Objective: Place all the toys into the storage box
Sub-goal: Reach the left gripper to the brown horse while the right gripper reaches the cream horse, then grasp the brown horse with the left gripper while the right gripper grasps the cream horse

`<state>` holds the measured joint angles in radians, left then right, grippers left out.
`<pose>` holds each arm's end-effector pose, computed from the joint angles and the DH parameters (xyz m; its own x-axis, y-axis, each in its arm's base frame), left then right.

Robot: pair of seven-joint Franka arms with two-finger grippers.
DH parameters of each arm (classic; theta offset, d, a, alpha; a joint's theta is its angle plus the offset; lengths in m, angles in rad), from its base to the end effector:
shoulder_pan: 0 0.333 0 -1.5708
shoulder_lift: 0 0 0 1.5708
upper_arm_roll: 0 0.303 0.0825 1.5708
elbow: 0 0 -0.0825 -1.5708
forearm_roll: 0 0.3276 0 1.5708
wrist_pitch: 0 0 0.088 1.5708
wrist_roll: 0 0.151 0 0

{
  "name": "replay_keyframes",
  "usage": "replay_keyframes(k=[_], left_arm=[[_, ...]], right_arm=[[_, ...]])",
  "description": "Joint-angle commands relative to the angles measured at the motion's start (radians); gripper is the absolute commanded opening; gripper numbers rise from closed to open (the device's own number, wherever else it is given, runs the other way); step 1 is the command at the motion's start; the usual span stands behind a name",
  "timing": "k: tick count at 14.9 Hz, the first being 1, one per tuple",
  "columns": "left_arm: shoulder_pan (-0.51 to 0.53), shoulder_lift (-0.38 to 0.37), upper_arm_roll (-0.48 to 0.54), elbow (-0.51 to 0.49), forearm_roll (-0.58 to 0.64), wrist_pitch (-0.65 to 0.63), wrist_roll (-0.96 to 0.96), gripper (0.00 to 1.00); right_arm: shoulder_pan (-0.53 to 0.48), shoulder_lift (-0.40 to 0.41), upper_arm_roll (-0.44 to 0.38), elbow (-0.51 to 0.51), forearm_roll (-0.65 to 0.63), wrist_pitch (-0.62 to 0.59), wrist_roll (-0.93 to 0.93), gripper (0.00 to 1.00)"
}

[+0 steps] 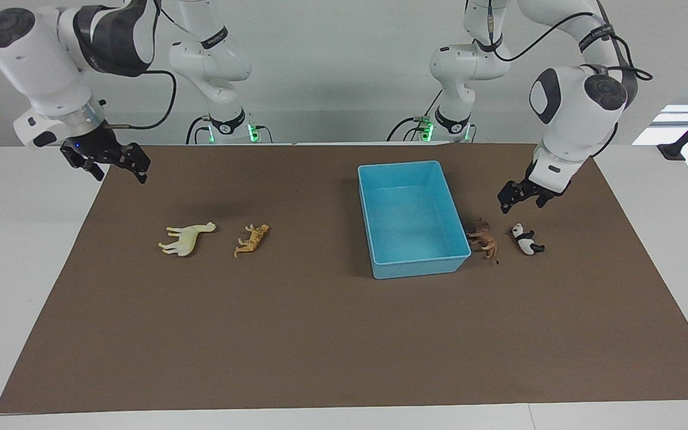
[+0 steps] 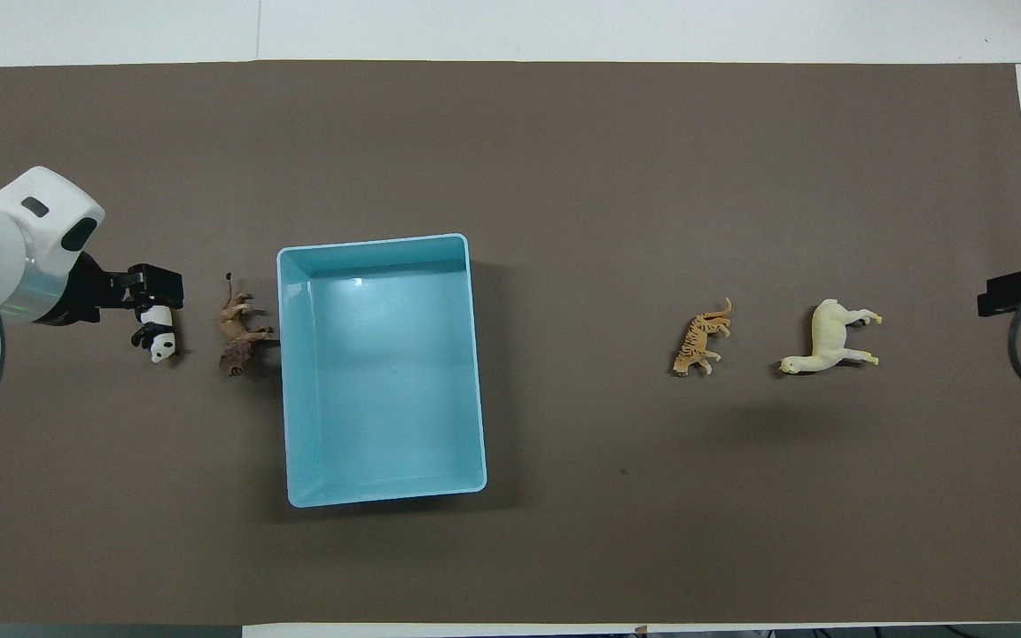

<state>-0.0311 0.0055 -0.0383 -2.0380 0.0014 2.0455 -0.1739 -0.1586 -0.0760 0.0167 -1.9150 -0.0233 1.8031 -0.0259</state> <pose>0.5005 -0.0346 0.4090 0.9946 0.1037 0.0022 0.1037 -0.9946 -0.0007 0.4743 -0.0706 0.4801 0.9932 -0.1104 -0.0366 -0.1096 -0.9937 0.0228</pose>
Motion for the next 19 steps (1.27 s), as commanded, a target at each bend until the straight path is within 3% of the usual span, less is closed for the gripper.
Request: replay_keyframes(k=[1,7,13,19], left_arm=[[0.01,0.049,-0.005,-0.082,0.008,0.168,-0.146,1.0],[0.002,0.065,-0.006,-0.172,0.008,0.272,-0.234,1.0],[-0.018,0.057,-0.006,-0.246,0.008,0.34,-0.301,1.0],[-0.023,0.077,-0.006,-0.258,0.008,0.409,-0.306,0.98]], right_arm=[[0.065,0.045,0.002,-0.074,-0.001,0.09,0.108,1.0],[0.067,0.131,0.002,-0.285,-0.003,0.508,0.109,1.0],[0.07,0.188,0.002,-0.351,-0.003,0.65,0.118,1.0],[0.067,0.182,0.002,-0.384,-0.001,0.654,0.176,1.0]])
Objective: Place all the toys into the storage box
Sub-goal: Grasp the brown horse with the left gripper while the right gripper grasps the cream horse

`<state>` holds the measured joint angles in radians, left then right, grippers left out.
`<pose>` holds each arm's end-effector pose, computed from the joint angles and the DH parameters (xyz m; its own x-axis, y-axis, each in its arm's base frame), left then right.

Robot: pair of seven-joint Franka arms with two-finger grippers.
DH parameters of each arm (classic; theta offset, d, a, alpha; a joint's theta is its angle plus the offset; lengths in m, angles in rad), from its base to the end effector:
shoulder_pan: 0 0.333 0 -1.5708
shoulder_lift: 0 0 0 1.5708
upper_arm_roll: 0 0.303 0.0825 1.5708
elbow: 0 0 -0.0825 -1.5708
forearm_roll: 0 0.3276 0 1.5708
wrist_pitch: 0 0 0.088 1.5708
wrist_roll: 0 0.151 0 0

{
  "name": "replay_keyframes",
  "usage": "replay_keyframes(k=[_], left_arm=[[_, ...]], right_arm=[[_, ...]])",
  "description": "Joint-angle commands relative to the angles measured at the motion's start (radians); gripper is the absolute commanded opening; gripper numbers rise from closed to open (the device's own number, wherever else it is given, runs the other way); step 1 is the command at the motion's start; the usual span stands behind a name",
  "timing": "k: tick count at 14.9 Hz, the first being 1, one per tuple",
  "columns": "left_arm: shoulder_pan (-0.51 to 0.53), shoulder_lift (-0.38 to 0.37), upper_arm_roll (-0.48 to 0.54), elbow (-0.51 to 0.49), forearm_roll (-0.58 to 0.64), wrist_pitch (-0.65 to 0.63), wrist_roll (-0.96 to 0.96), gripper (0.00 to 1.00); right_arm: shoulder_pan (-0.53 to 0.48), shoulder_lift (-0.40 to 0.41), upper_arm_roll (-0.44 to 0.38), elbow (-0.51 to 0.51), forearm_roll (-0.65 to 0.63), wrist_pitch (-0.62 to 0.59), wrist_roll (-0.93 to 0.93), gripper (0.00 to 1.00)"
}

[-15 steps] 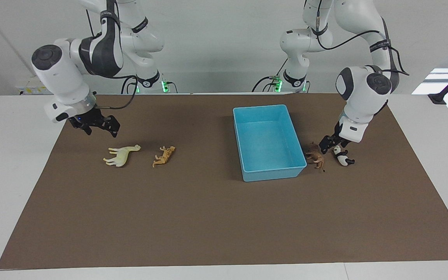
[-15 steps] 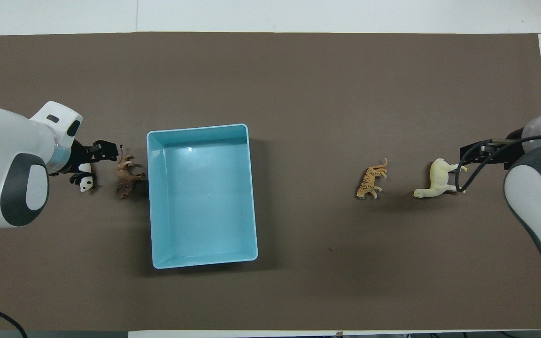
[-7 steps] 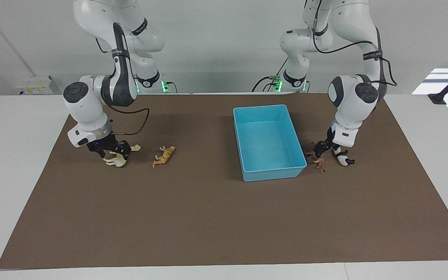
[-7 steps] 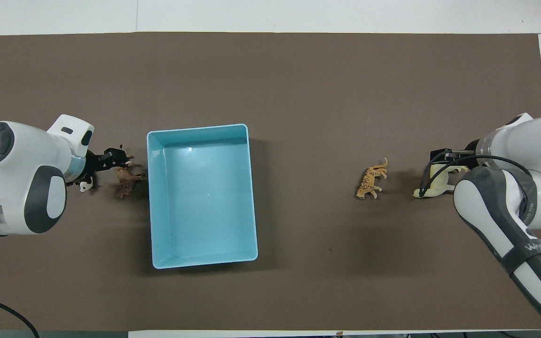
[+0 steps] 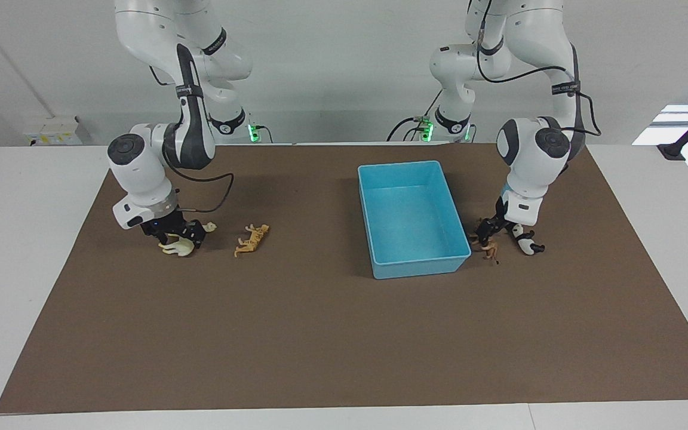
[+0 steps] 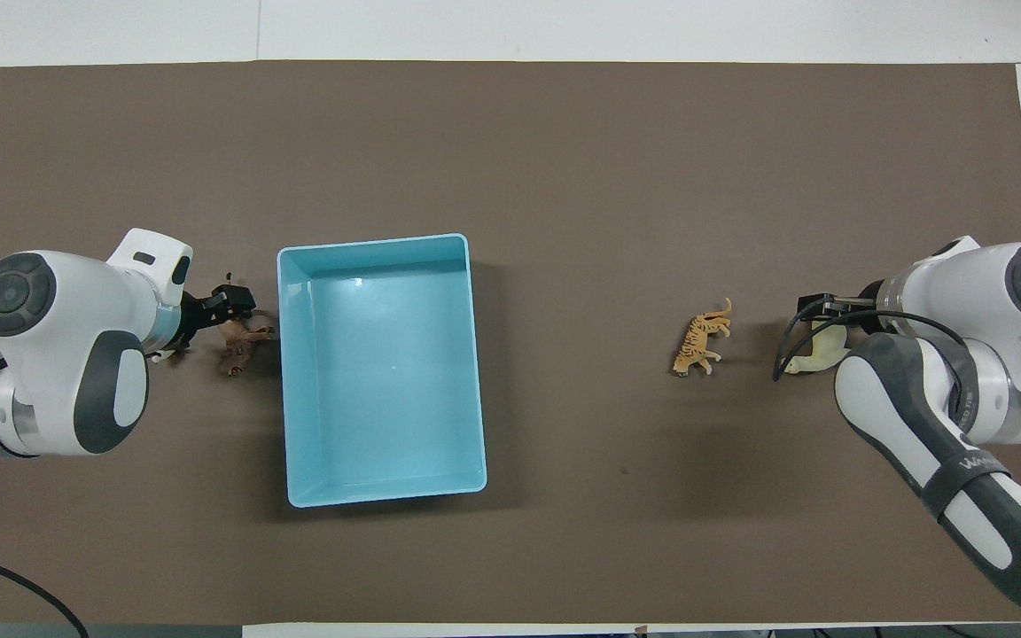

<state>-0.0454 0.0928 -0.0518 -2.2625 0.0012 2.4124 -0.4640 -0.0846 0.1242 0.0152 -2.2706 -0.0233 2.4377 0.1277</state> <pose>0.4945 -0.0482 0.3083 0.9323 0.3584 0.0494 0.3573 -0.9335 0.0291 0.4956 -0.0351 0.2920 0.9829 -0.1785 0.0442 -0.1790 -0.9838 0.0084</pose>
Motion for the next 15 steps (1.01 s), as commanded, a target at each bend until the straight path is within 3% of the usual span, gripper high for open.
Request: replay_keyframes(k=[1,5,7,8,9,10,11,12,15], left_arm=[[-0.008,-0.005,0.007,-0.035,0.008,0.044,-0.009,0.91],[-0.019,0.016,0.007,-0.032,0.008,0.036,-0.002,0.91],[-0.021,0.016,0.007,-0.032,0.008,0.039,-0.008,0.72],[-0.021,0.016,0.007,-0.034,0.008,0.04,-0.012,0.6],[-0.021,0.016,0.007,-0.034,0.008,0.039,-0.012,0.49],[-0.021,0.016,0.007,-0.032,0.008,0.033,-0.01,0.31],[-0.019,0.016,0.007,-0.028,0.008,0.024,-0.005,0.12],[-0.019,0.016,0.007,-0.025,0.008,0.016,-0.002,0.0],[-0.013,0.022,0.007,0.055,0.008,-0.085,-0.001,0.0]], right_arm=[[-0.012,-0.021,0.003,-0.038,-0.003,0.023,0.023,1.0],[-0.01,-0.014,0.003,-0.066,-0.003,0.084,0.024,1.0],[-0.004,0.005,0.003,-0.064,-0.003,0.109,0.024,0.97],[-0.004,0.005,0.003,-0.064,-0.003,0.107,0.026,0.81],[-0.004,0.005,0.003,-0.064,-0.003,0.104,0.026,0.51],[-0.003,0.005,0.003,-0.061,-0.003,0.1,0.036,0.01],[-0.003,0.005,0.003,-0.057,-0.003,0.092,0.071,0.0],[-0.003,0.005,0.003,-0.05,-0.003,0.081,0.076,0.0],[0.02,0.008,0.005,-0.028,-0.004,0.067,0.072,0.0]])
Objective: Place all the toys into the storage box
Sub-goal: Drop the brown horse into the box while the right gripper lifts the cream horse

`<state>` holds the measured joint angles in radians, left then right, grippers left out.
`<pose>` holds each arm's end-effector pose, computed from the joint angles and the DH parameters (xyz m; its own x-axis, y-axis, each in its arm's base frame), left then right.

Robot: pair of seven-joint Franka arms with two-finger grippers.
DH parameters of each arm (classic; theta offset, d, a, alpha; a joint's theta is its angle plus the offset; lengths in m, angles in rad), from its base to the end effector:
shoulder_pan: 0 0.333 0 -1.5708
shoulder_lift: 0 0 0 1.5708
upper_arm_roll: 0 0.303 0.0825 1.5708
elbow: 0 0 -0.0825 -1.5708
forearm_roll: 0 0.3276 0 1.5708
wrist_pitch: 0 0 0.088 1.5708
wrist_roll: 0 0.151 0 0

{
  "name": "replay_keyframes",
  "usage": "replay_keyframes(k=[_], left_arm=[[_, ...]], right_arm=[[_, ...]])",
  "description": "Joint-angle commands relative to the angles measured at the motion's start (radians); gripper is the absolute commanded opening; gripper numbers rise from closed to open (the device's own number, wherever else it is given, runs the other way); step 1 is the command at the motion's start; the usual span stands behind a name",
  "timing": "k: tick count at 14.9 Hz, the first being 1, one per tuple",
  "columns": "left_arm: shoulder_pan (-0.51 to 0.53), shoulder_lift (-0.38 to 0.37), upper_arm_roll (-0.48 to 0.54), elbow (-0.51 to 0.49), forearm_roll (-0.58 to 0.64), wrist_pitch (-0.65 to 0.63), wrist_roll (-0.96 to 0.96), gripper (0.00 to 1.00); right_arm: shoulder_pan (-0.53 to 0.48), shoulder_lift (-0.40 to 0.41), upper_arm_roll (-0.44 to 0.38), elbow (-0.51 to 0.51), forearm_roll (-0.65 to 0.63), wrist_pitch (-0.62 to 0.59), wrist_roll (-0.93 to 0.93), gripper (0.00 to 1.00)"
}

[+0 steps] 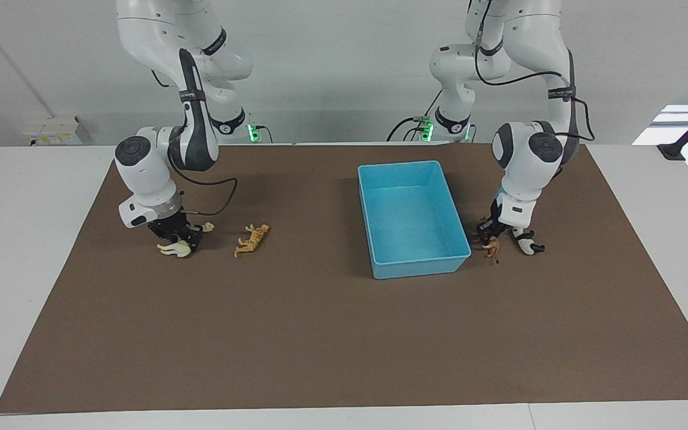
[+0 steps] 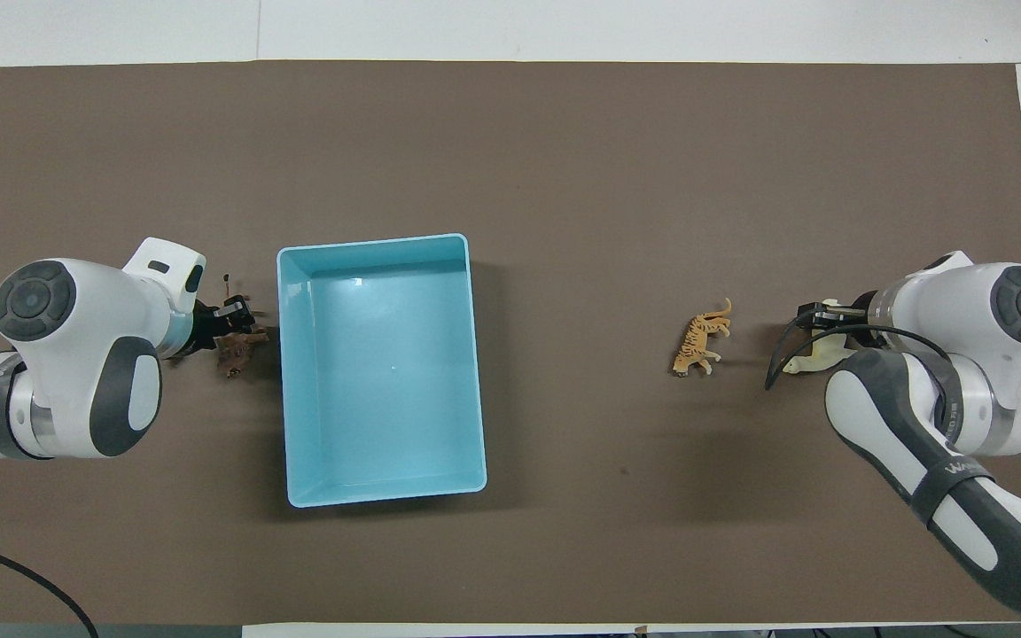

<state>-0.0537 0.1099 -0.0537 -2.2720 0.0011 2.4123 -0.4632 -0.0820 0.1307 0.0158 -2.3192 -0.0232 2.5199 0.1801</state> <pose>0.4904 -0.0529 0.2962 0.9371 0.3481 0.0250 0.3477 -0.9374 0.0182 0.4910 -0.0329 0.2785 0.9716 -0.2256 0.0710 -0.2261 -0.9741 0.0000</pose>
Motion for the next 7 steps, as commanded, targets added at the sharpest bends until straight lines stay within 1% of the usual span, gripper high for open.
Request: replay_keyframes(k=[1,3,4,6,7], left_arm=[[0.003,0.005,0.009,0.141,0.01,-0.195,0.001,0.0],[0.005,0.004,0.011,0.27,0.01,-0.377,0.017,0.0],[0.003,-0.001,0.011,0.317,0.01,-0.454,0.017,0.0],[0.0,-0.009,0.005,0.415,-0.001,-0.595,0.015,0.0],[-0.008,-0.007,0.006,0.461,-0.056,-0.636,-0.004,0.0]], right_arm=[[0.022,0.0,0.003,0.043,-0.004,-0.045,0.018,0.0],[0.024,-0.014,0.004,0.113,-0.004,-0.152,0.015,0.0],[0.024,-0.023,0.004,0.163,-0.006,-0.226,0.013,0.0],[0.04,-0.042,0.006,0.251,-0.006,-0.336,0.004,0.0],[0.063,-0.055,0.006,0.28,-0.006,-0.373,0.001,0.0]])
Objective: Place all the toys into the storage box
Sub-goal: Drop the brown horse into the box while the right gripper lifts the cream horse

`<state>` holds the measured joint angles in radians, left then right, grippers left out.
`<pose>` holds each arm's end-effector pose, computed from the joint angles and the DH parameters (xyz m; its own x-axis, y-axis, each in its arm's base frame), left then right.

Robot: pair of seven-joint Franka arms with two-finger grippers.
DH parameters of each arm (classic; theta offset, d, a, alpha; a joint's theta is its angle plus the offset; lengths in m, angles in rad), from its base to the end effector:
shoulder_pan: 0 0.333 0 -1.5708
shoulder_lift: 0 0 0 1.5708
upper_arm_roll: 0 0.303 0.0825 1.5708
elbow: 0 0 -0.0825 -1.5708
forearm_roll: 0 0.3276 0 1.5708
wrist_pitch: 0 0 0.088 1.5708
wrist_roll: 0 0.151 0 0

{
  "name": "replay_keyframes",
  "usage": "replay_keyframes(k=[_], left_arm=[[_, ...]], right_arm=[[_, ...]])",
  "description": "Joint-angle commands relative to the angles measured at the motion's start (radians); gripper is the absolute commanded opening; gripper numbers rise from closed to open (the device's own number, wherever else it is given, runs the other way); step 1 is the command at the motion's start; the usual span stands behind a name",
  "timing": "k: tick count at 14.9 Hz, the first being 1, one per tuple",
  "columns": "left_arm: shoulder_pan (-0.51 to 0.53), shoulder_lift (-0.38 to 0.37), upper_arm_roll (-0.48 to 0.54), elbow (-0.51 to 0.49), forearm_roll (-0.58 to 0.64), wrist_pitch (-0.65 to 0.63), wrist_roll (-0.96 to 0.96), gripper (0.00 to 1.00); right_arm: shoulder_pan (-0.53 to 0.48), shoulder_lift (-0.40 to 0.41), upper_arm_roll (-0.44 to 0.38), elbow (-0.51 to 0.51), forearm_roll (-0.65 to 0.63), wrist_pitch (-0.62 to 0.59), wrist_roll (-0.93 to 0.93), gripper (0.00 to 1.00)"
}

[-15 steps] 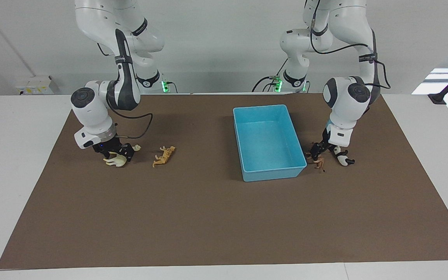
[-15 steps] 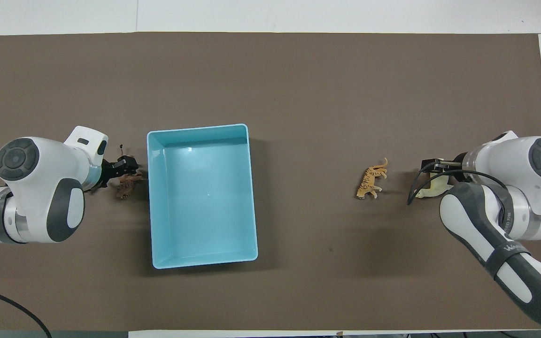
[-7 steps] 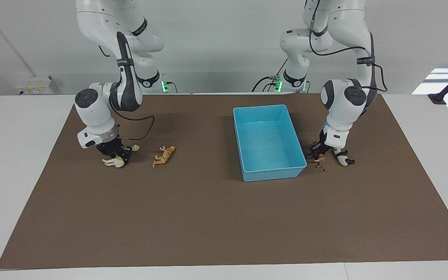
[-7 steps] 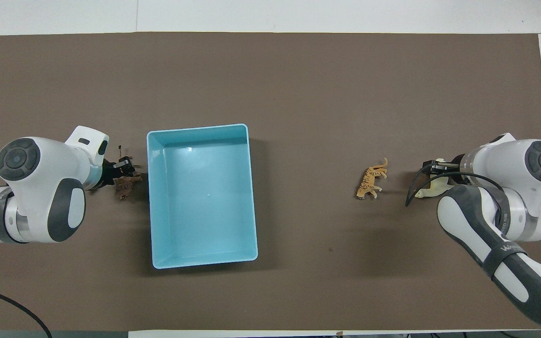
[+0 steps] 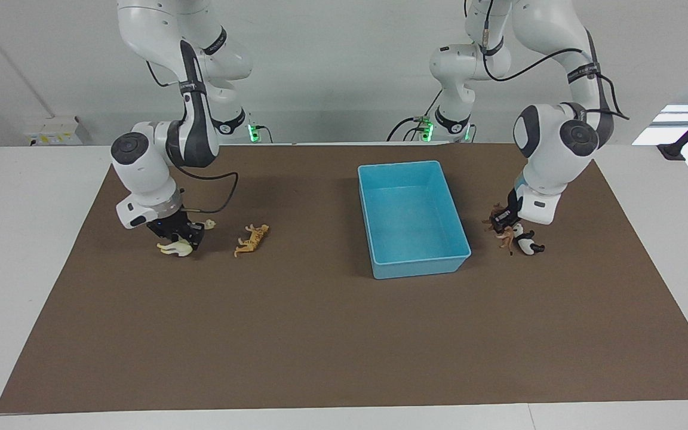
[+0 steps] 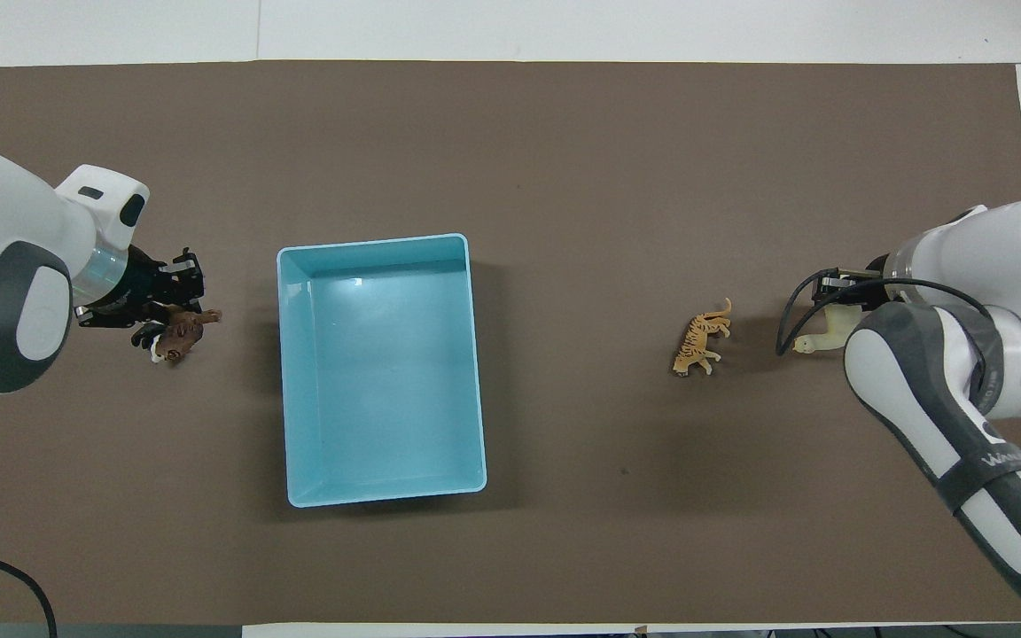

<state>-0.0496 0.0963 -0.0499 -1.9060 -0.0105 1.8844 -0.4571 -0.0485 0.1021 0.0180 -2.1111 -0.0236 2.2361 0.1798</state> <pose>0.5103 -0.0517 0.4044 0.9288 0.3534 -0.1118 0.3512 -0.9355 -0.0390 0.5158 -0.0173 0.3469 0.9806 -0.1946 0.0255 -0.1949 -0.9807 0.0127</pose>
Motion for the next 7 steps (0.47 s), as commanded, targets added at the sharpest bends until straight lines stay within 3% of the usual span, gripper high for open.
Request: replay_keyframes(k=[1,3,5,7], left_arm=[[-0.016,0.01,-0.001,0.117,-0.115,-0.111,-0.05,0.0],[-0.1,0.007,-0.021,0.087,-0.131,-0.017,-0.215,0.0],[-0.215,-0.003,-0.019,-0.022,-0.132,0.147,-0.369,0.0],[-0.26,-0.004,-0.019,-0.102,-0.131,0.229,-0.402,0.0]], right_arm=[[0.045,-0.042,0.003,0.097,-0.005,-0.13,0.003,0.0],[0.064,-0.071,0.003,0.135,-0.005,-0.193,0.003,0.0],[0.085,-0.082,0.003,0.207,-0.004,-0.301,0.006,0.0],[0.119,-0.084,0.003,0.275,-0.001,-0.392,0.013,0.0]])
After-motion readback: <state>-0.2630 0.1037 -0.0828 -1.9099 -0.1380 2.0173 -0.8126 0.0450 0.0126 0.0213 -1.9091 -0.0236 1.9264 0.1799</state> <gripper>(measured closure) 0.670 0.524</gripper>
